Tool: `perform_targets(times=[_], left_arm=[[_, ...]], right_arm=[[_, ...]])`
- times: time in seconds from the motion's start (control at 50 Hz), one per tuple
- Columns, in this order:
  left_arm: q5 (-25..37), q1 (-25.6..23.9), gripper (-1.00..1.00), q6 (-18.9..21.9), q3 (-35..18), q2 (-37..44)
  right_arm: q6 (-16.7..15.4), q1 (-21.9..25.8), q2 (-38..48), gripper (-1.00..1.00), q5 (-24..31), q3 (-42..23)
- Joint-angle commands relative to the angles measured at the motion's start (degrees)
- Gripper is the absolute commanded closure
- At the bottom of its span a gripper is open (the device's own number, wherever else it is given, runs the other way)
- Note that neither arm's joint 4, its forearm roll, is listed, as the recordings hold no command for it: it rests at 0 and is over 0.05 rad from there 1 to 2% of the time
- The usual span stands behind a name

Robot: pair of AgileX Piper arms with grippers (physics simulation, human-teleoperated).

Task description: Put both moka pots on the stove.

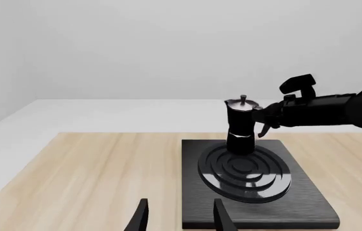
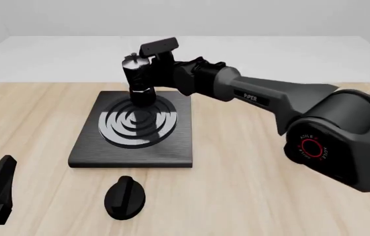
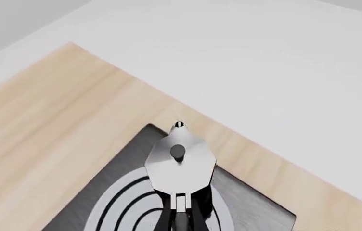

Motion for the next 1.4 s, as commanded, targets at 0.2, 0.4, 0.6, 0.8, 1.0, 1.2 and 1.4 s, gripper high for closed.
perform_targets(times=[0.2, 0.4, 0.6, 0.8, 1.0, 1.2, 1.4], left_arm=[[0.0, 0.0, -1.0, 0.0, 0.0, 0.0], [0.0, 0.0, -1.0, 0.0, 0.0, 0.0], [0.0, 0.0, -1.0, 0.0, 0.0, 0.0], [0.0, 0.0, -1.0, 0.0, 0.0, 0.0], [0.0, 0.0, -1.0, 0.0, 0.0, 0.0], [0.0, 0.0, -1.0, 0.0, 0.0, 0.0], [0.0, 0.0, -1.0, 0.0, 0.0, 0.0]], right_arm=[[0.6, -0.3, 1.2, 1.0, 0.1, -3.3], [0.6, -0.6, 2.2, 1.0, 0.5, -4.2], [2.5, 0.6, 3.5, -1.0, 2.3, -5.7], [2.7, 0.2, 2.3, -1.0, 1.6, -4.3], [3.3, -0.8, 1.0, -1.0, 0.4, -1.5], [3.6, -1.5, -3.0, -1.0, -1.8, 4.6], [4.5, -1.4, -9.2, -1.0, -4.9, 13.3]])
